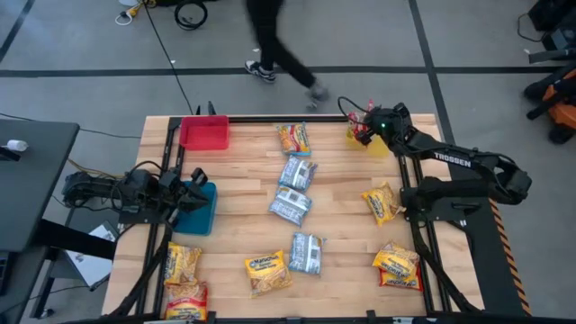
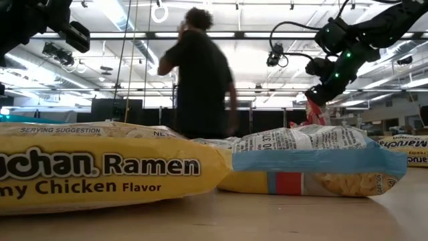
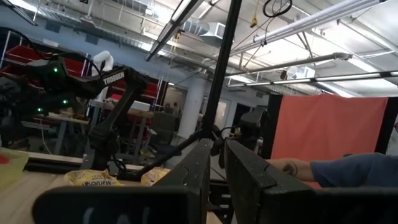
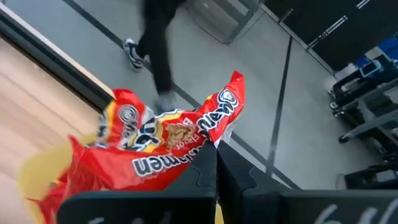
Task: Sort Maruchan noodles
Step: Put the red noodle pack into the yellow bin
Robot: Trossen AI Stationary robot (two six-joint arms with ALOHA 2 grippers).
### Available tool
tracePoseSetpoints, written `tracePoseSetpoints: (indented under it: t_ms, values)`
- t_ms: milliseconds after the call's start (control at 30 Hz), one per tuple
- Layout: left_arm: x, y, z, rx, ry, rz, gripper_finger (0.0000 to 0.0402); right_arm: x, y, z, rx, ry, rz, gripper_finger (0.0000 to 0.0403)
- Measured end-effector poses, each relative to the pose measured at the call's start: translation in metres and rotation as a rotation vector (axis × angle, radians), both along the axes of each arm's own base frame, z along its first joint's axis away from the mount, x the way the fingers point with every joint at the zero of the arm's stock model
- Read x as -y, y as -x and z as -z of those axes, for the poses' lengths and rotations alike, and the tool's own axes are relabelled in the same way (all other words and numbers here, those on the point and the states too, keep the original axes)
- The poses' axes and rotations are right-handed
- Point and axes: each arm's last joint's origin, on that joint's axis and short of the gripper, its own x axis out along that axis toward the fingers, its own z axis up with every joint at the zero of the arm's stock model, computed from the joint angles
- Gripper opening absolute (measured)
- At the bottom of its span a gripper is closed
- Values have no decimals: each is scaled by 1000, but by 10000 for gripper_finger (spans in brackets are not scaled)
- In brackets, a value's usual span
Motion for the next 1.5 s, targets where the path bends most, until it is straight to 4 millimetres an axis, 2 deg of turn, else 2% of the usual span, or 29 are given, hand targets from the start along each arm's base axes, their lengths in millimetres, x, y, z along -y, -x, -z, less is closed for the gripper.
tracePoseSetpoints:
  t_ms: [133,333,567,667,933,1200,1333,1500]
  values:
    - [0,0,0,0,-1,0,52,-1,6,13,-37,-24,-3,3]
    - [0,0,0,-1,-1,0,52,-7,8,34,36,-92,-100,4]
    - [0,0,0,-1,1,1,52,-11,5,43,232,-130,-206,8]
    - [0,0,0,-8,13,6,52,-12,4,43,249,-121,-254,11]
    - [0,-14,7,-97,36,-55,52,-11,2,38,236,-114,-298,29]
    - [-1,-30,5,-81,17,-157,52,-10,-4,19,161,-252,-286,132]
    - [-1,-48,-8,-160,14,-220,52,-12,-8,3,118,-314,-290,169]
    - [-7,-83,-28,-291,-39,-297,52,-18,-11,-10,78,-361,-307,177]
